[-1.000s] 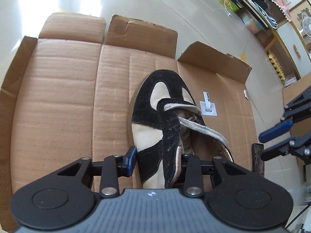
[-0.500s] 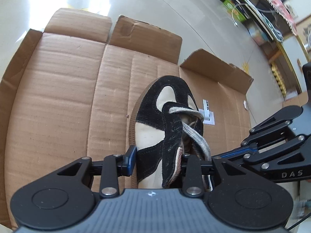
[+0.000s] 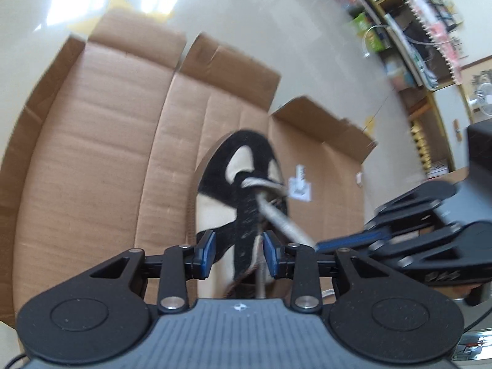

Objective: Lace up shoes with both hands

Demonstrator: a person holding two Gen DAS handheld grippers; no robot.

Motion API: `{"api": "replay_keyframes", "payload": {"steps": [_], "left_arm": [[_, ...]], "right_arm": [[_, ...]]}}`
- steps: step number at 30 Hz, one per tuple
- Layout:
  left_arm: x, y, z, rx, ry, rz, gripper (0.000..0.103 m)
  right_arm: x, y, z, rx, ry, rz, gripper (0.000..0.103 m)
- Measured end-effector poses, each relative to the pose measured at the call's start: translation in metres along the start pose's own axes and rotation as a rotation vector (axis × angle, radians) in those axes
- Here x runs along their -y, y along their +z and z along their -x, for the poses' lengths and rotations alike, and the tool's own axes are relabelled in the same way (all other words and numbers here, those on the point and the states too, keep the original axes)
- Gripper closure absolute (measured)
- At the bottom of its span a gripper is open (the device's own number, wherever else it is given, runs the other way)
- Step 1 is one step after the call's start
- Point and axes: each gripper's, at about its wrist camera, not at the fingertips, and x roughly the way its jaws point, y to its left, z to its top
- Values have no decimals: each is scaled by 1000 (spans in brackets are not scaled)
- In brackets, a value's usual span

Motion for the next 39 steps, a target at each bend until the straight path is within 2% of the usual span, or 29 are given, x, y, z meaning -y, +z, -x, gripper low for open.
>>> {"api": "replay_keyframes", "payload": {"steps": [3, 5, 10, 14, 17, 20, 25, 28, 30, 31, 35, 39], "left_arm": [[2, 5, 0, -30, -84, 30, 69], [3, 6, -6, -57, -103, 52, 69], [-2, 5, -19, -94, -124, 141, 69], [-1, 4, -4, -87, -103, 172, 69], [2, 4, 7, -99, -121, 153, 68], [6, 2, 10, -124, -119, 113, 67], [9, -8, 2, -180, -128, 77, 67], [13, -13, -7, -221, -144, 61, 67], [16, -16, -11, -233, -147, 49, 65], [16, -17, -13, -237, -148, 45, 64], [14, -17, -16, -237, -132, 44, 60], [11, -17, -17, -238, -105, 33, 60]], "right_arm": [[-1, -5, -6, 18, 12, -42, 102], [-3, -7, -6, 26, 7, -55, 102], [-6, -12, -4, 58, 36, -94, 102], [-14, -19, -4, 55, 30, -69, 102], [-10, -30, 3, 81, -25, -71, 94], [1, -46, 7, 98, -87, -77, 76], [13, -65, -15, 118, -159, -25, 73], [19, -66, -30, 151, -145, 4, 76], [26, -67, -33, 160, -96, -6, 101], [30, -68, -34, 159, -58, -22, 100], [32, -73, -17, 186, -30, -35, 101], [27, -75, 16, 253, -97, -17, 101]]}}
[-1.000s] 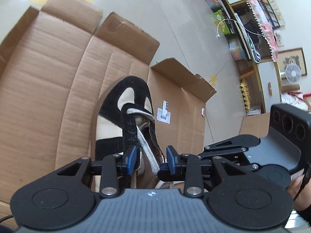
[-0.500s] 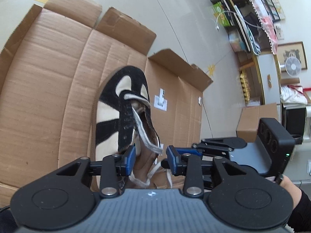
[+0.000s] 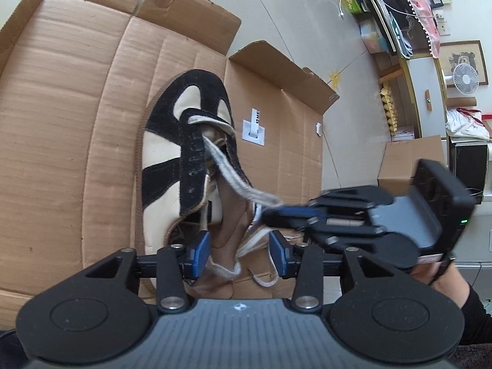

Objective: Lace up shoes with both hands

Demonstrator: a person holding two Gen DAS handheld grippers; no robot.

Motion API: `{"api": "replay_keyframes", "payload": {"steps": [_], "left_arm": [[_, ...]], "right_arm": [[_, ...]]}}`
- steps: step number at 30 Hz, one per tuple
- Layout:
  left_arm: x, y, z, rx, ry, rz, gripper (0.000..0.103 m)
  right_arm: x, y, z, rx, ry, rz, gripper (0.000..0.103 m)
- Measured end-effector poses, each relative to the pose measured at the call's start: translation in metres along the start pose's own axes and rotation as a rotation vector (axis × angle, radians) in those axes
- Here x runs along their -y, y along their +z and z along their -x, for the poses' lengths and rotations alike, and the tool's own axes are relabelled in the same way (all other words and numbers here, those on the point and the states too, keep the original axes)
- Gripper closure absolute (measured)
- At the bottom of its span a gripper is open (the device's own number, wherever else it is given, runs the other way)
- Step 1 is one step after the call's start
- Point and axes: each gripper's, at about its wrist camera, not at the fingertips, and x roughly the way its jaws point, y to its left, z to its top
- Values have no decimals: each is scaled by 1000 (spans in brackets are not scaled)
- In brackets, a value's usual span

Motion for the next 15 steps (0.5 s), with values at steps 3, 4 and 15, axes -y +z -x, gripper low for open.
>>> {"api": "replay_keyframes", "payload": {"steps": [3, 4, 15], "left_arm": [[1, 0, -1, -2, 15, -13, 60], [2, -1, -3, -5, 27, -22, 60], [-3, -2, -25, -69, 101, -57, 64]], "right_arm": [[4, 5, 18, 39, -99, 22, 101], [6, 6, 20, 45, -113, 21, 101], [14, 22, 49, 119, -133, -4, 101]]}}
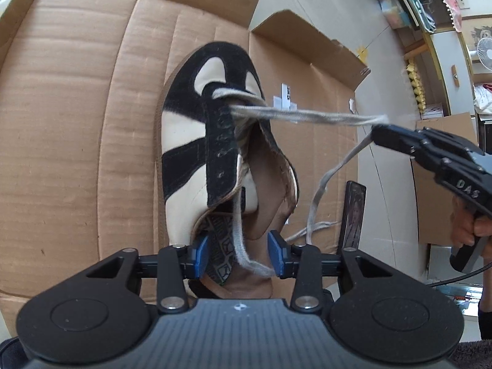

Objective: Lace up shoes with both hands

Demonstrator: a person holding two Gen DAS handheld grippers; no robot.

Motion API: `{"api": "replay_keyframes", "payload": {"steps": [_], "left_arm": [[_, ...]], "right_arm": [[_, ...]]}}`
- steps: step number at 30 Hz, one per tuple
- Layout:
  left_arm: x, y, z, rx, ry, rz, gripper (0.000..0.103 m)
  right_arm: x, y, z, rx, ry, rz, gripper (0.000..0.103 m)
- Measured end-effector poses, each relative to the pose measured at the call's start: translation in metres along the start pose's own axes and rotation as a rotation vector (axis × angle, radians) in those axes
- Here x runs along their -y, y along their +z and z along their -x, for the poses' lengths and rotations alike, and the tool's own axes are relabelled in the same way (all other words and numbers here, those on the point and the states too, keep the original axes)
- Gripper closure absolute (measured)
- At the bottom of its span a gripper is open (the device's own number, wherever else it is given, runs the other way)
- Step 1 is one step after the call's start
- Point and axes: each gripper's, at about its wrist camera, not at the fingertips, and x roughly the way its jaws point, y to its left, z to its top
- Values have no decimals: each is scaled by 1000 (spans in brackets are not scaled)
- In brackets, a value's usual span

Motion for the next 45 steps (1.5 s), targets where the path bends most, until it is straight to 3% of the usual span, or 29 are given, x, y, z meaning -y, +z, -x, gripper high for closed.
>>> {"api": "replay_keyframes", "payload": {"steps": [5, 9, 12, 14, 19, 22, 27, 31, 34, 35, 36, 37, 44, 45], "left_arm": [[27, 2, 31, 68, 27, -206, 63], [30, 5, 27, 69, 24, -208, 63], [29, 6, 23, 55, 4, -189, 63], [33, 6, 23, 57, 11, -219, 63], [46, 9, 22, 90, 73, -330, 62], [48, 13, 22, 91, 67, -321, 62], [53, 12, 19, 93, 71, -338, 61], [55, 10, 15, 81, 73, -343, 61], [57, 10, 11, 74, 69, -344, 61], [57, 10, 11, 73, 69, -346, 61], [57, 11, 10, 72, 69, -348, 61], [58, 11, 9, 72, 69, -349, 60], [61, 14, 10, 82, 71, -367, 58], [61, 14, 9, 84, 73, -369, 57]], "right_arm": [[-18, 25, -4, 50, -29, 127, 101], [-14, 59, -27, 94, -132, 200, 100], [1, 75, -43, 111, -153, 137, 83], [9, 72, -45, 101, -158, 103, 79], [22, 16, -46, -33, -174, 20, 69], [21, -28, -55, -155, -175, -28, 68], [14, -81, -68, -281, -122, -96, 65], [5, -101, -85, -342, -110, -81, 65], [3, -104, -91, -338, -111, -49, 71], [2, -103, -91, -334, -112, -39, 78], [2, -101, -92, -335, -116, -22, 97], [2, -100, -93, -335, -121, -5, 103], [13, -60, -90, -274, -216, 168, 103], [17, -52, -91, -270, -238, 182, 98]]}}
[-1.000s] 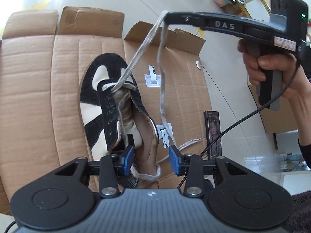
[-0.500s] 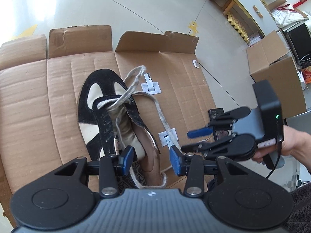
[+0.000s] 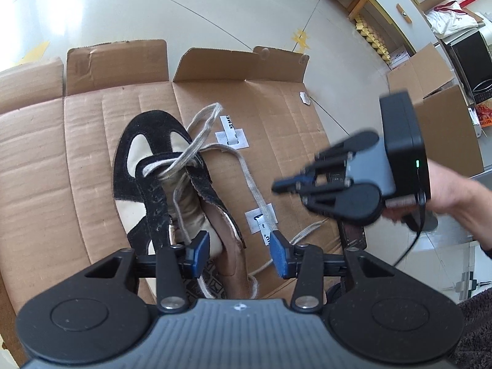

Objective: Lace up shoes with both hands

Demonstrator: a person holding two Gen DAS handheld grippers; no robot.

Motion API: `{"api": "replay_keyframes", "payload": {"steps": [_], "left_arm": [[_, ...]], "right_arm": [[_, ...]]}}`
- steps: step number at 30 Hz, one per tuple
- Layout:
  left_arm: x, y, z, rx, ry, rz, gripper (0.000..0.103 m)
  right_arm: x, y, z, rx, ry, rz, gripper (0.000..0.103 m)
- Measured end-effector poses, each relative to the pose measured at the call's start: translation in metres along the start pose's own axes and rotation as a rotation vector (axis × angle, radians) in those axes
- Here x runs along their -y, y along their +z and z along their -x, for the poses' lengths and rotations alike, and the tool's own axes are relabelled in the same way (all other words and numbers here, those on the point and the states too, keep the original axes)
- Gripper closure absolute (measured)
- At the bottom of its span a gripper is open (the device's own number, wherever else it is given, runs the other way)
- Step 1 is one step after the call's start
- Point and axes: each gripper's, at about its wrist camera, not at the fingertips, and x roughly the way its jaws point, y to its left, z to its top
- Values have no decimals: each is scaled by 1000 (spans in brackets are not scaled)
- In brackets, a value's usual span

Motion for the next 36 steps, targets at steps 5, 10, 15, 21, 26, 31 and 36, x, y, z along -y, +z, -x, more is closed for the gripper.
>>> {"api": "replay_keyframes", "payload": {"steps": [5, 10, 15, 21, 26, 31, 36], "left_arm": [[-1, 2, 2, 8, 4, -3, 57], [-7, 1, 1, -5, 27, 4, 57], [-9, -1, 0, -16, 18, 20, 57], [-11, -4, -5, -35, 14, 27, 57], [-13, 3, 1, -8, 12, 39, 57], [-29, 8, 6, 7, -95, 188, 57], [-40, 6, -2, -26, -284, 367, 57]], "right_arm": [[5, 3, 1, -48, 108, -112, 77], [-22, -23, -17, -124, 173, -101, 78], [-34, -26, -17, -104, 104, 26, 103], [-7, -9, -9, -24, -103, 74, 103], [5, 0, 27, 71, 36, -58, 103], [-18, -3, 73, 140, 324, -99, 103], [-44, -1, 105, 186, 536, -85, 103]]}}
